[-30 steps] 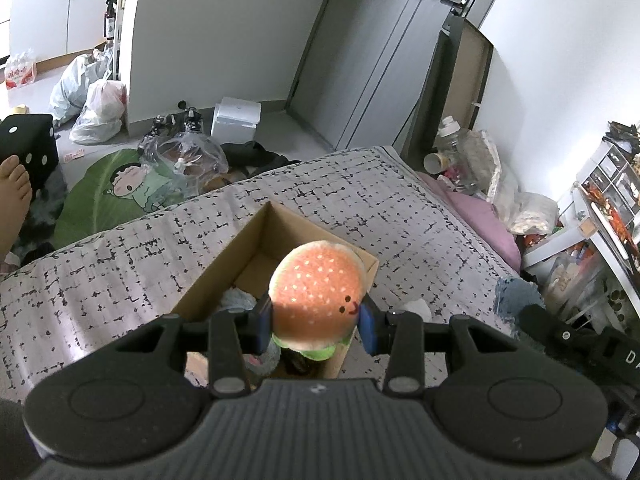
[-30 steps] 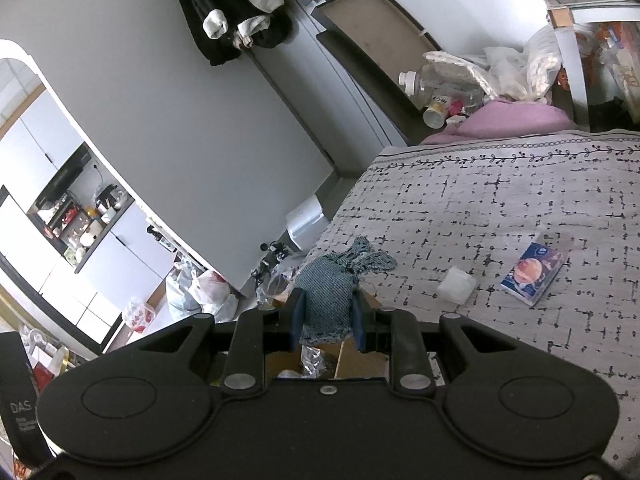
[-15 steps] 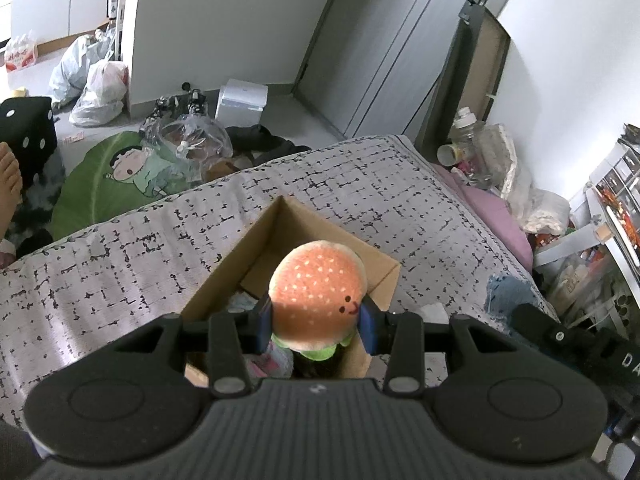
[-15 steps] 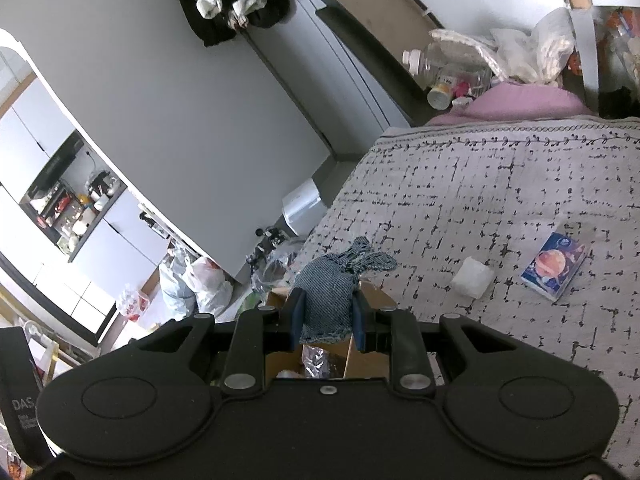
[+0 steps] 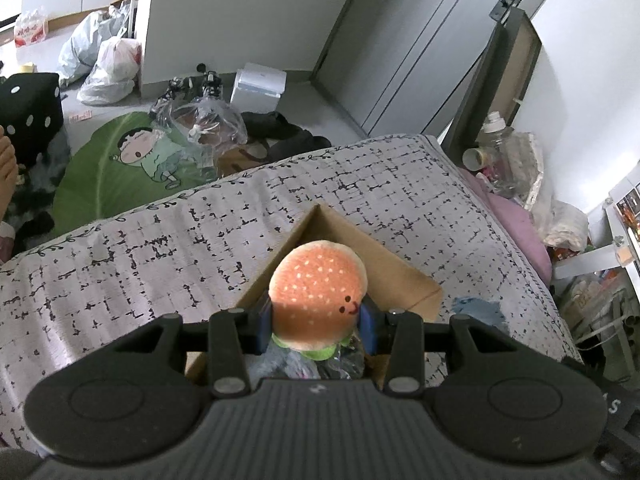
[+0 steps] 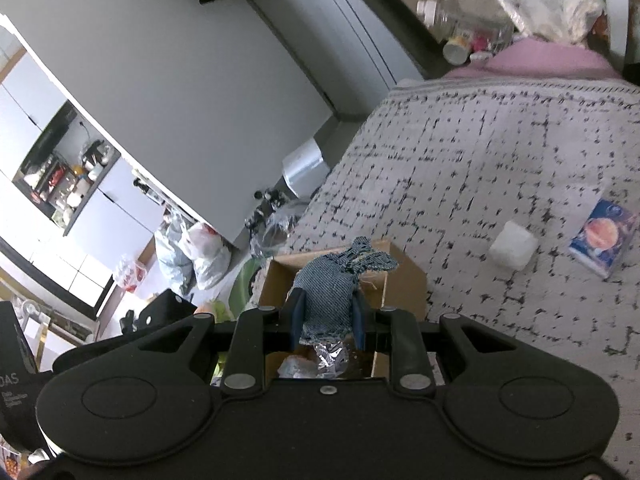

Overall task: Organize soft objects
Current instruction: 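Open the right gripper to drop the cloth while the left gripper releases the burger into the box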

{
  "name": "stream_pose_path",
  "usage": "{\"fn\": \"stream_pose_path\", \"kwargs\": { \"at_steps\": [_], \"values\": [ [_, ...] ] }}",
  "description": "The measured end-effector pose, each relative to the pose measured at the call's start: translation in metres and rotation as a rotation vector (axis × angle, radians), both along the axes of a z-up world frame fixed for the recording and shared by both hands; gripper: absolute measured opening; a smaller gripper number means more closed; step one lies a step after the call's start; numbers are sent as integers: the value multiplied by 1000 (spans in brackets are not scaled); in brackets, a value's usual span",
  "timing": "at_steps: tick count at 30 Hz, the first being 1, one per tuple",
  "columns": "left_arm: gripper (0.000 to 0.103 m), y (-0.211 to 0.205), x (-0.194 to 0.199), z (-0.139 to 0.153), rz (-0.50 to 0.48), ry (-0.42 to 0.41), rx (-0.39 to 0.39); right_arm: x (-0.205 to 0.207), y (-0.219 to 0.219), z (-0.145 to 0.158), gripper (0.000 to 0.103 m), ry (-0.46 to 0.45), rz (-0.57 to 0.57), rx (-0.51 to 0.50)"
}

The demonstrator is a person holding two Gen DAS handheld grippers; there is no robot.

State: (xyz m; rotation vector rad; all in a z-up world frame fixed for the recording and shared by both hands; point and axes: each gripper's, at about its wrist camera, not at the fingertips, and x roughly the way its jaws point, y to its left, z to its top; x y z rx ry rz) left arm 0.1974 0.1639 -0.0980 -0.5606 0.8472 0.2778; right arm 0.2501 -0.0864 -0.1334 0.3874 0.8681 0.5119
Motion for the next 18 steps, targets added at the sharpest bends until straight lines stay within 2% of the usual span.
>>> {"fn": "stream_pose_path", "kwargs": {
  "at_steps": [3, 4, 10, 18],
  "values": [
    [41, 4, 8, -7, -7, 10, -9, 6, 9, -7, 26, 24, 6, -6],
    [41, 4, 10, -9, -10, 14, -13, 8, 11, -9, 31, 34, 9, -8],
    [41, 6, 25, -19, -36, 31, -29, 18, 9, -18, 38, 71, -24, -15],
    [43, 1, 37, -27, -48, 56, -15, 22, -6, -23, 42, 96, -79, -41]
  ]
}}
